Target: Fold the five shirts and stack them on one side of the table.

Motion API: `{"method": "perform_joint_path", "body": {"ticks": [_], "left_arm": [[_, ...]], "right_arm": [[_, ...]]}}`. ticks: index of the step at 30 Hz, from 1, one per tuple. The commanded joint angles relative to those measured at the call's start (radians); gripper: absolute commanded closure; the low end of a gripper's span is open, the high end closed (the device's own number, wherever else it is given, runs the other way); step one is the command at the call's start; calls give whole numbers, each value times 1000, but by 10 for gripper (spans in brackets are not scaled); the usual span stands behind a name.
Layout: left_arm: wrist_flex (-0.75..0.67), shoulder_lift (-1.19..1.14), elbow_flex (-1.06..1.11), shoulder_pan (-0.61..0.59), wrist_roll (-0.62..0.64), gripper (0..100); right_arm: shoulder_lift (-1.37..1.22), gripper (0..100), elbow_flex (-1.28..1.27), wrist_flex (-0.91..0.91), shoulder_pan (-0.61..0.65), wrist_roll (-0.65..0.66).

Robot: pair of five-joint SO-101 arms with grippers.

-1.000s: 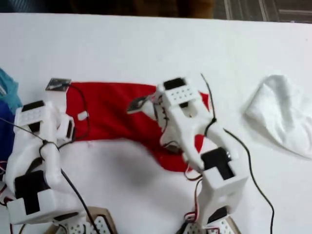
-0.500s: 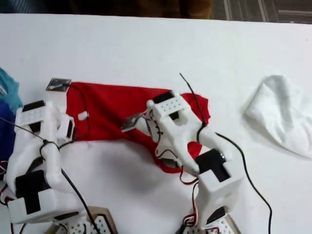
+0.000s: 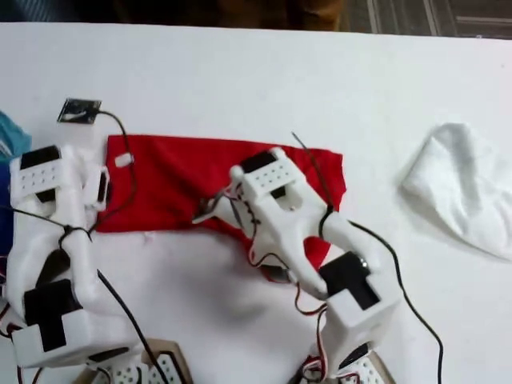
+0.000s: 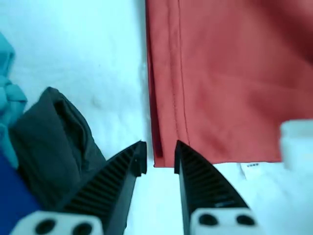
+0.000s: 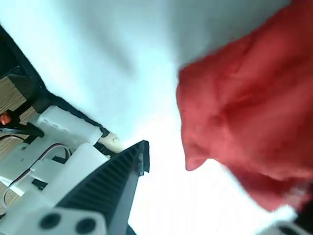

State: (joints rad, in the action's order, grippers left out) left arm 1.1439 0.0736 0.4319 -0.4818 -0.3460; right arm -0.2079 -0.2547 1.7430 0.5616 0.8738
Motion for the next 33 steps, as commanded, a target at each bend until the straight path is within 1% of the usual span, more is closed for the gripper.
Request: {"method": "perform_joint_path", "body": {"ticks": [1,4,11,14,16,17,19,22,25,27,28,31,32,33], "left_arm": [[20,40,-39,-12,-2,876],[20,40,-45,-12,5,876],[15,40,-48,43,5,876],[11,38,-50,61,6,876],[3,37,-45,80,8,876],[-9,37,-39,89,9,876],[-34,25,-31,98,51,876],[-57,-54,-62,107,103,876],[-29,-184,-147,107,133,876],[32,-275,-229,106,140,876],[69,-321,-274,106,138,876],[175,-446,-407,106,138,876],[206,-482,-447,104,138,876],[236,-514,-486,103,138,876]], "right_arm": [[93,404,35,21,5,-8],[188,404,32,25,1,-11],[458,404,-6,27,8,-34],[522,404,-17,24,-16,-38],[530,404,3,-15,-64,-43],[518,404,15,-53,-91,-61],[473,404,58,-117,-157,-100],[360,405,175,-193,-243,-112],[206,406,334,-231,-311,-117],[85,410,450,-236,-360,-124],[22,426,506,-236,-383,-160],[-151,492,660,-214,-429,-381],[-200,516,713,-174,-430,-408],[-237,540,766,-130,-426,-399]]}}
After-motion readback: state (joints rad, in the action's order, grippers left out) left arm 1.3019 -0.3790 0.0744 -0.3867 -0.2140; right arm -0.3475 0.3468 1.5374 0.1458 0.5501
